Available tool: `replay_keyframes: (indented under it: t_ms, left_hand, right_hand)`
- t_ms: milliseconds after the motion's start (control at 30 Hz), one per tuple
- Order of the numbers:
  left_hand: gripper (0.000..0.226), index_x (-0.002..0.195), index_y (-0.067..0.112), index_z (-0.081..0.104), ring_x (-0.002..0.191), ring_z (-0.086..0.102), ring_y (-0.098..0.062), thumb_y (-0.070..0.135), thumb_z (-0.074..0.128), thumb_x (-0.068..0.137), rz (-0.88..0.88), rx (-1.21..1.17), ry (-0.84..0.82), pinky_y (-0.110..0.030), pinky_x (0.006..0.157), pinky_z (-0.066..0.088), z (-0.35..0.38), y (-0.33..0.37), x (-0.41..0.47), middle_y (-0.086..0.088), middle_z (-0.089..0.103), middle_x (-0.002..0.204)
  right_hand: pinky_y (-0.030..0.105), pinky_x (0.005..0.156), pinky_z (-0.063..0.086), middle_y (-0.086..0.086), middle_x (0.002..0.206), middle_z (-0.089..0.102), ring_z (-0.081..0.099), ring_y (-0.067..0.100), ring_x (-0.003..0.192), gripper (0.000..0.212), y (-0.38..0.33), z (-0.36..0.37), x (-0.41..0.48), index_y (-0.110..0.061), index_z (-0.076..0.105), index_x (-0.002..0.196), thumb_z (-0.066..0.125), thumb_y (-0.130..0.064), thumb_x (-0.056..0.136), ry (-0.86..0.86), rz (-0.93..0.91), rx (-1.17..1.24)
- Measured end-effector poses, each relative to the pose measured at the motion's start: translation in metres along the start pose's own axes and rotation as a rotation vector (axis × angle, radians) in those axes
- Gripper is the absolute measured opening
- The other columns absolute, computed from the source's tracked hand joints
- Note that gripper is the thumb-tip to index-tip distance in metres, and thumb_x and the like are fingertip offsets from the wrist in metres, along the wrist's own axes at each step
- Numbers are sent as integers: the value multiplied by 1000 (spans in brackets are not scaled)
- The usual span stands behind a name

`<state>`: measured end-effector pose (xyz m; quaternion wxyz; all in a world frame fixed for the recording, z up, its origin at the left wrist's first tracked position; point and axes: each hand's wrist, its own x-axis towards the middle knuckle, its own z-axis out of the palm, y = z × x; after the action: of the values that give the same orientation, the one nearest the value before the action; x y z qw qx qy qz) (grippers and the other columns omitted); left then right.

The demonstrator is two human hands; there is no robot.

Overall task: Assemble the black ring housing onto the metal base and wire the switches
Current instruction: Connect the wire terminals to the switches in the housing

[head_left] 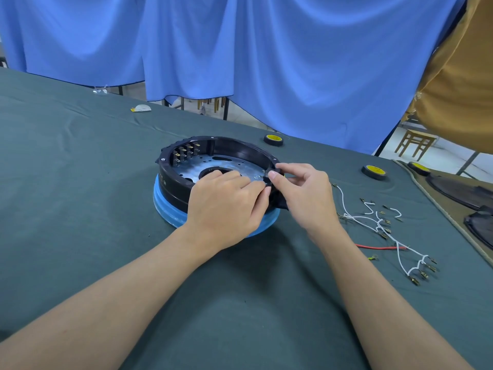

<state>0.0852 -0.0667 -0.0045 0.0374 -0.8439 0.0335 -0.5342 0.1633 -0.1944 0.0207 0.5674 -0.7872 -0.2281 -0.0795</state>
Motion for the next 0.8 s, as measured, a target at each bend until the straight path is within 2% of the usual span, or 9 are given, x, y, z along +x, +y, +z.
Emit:
replay_keyframes:
  t_ms: [167, 267, 300, 400, 533, 600, 667, 733, 800]
  left_hand:
    - [33, 65, 17, 70, 51, 54, -22, 27, 56, 94, -5, 2, -2, -36, 49, 39, 0, 0, 0, 2, 56, 51]
    - [34, 65, 17, 71, 52, 54, -22, 27, 56, 94, -6, 1, -2, -36, 49, 40, 0, 0, 0, 2, 57, 51]
    - [34, 66, 18, 71, 52, 55, -22, 27, 55, 94, -6, 2, -3, -36, 50, 41, 0, 0, 0, 2, 57, 51]
    - [34, 66, 17, 71, 52, 55, -22, 27, 55, 94, -4, -1, -1, -36, 49, 41, 0, 0, -1, 2, 57, 52]
    - [33, 66, 18, 71, 52, 55, -22, 27, 56, 94, -4, 2, 12, -36, 49, 40, 0, 0, 0, 2, 57, 51]
    - [33, 65, 17, 71, 51, 54, -22, 27, 57, 93, -2, -3, 16, -36, 48, 40, 1, 0, 0, 2, 56, 50]
    - [32, 65, 17, 71, 50, 53, -22, 26, 57, 92, -2, -2, 21, -35, 47, 39, 1, 0, 0, 2, 55, 50]
    - [33, 64, 17, 71, 49, 52, -22, 27, 57, 92, -6, 0, 25, -35, 47, 38, 2, 1, 0, 2, 55, 49]
    - [34, 64, 17, 71, 49, 51, -22, 27, 56, 93, -9, 2, 26, -34, 47, 38, 2, 1, 0, 2, 54, 49]
  right_hand:
    - [15, 81, 48, -9, 110, 58, 60, -9, 78, 21, 3, 2, -2, -18, 73, 104, 68, -29, 88, 21, -67, -132]
    - [9, 79, 45, -8, 109, 56, 56, -10, 76, 21, 3, 4, -3, -18, 73, 105, 67, -29, 88, 39, -75, -162]
    - [12, 82, 46, -8, 110, 56, 58, -6, 81, 22, 3, 4, -3, -18, 73, 105, 67, -29, 88, 41, -69, -152]
    - [33, 98, 45, -7, 111, 56, 57, 13, 105, 23, 2, 4, -4, -17, 73, 107, 66, -30, 89, 40, -39, -156]
    - [35, 104, 39, -8, 109, 52, 47, 20, 121, 20, 1, 3, -3, -23, 74, 105, 64, -33, 90, 40, -39, -195]
    - [34, 104, 38, -10, 105, 54, 46, 21, 122, 14, 0, 2, -3, -39, 74, 88, 61, -33, 92, 49, -24, -188]
    - [36, 104, 39, -13, 99, 62, 48, 24, 122, 25, -3, 2, -5, -46, 71, 68, 64, -33, 89, 38, 69, -62]
    - [43, 103, 43, -8, 99, 71, 48, 30, 125, 8, -3, 3, -4, -40, 76, 79, 71, -34, 80, 43, 222, 160]
    - [41, 100, 45, -4, 107, 71, 50, 30, 124, 32, 0, 3, -3, -38, 71, 104, 75, -36, 72, 34, 374, 293]
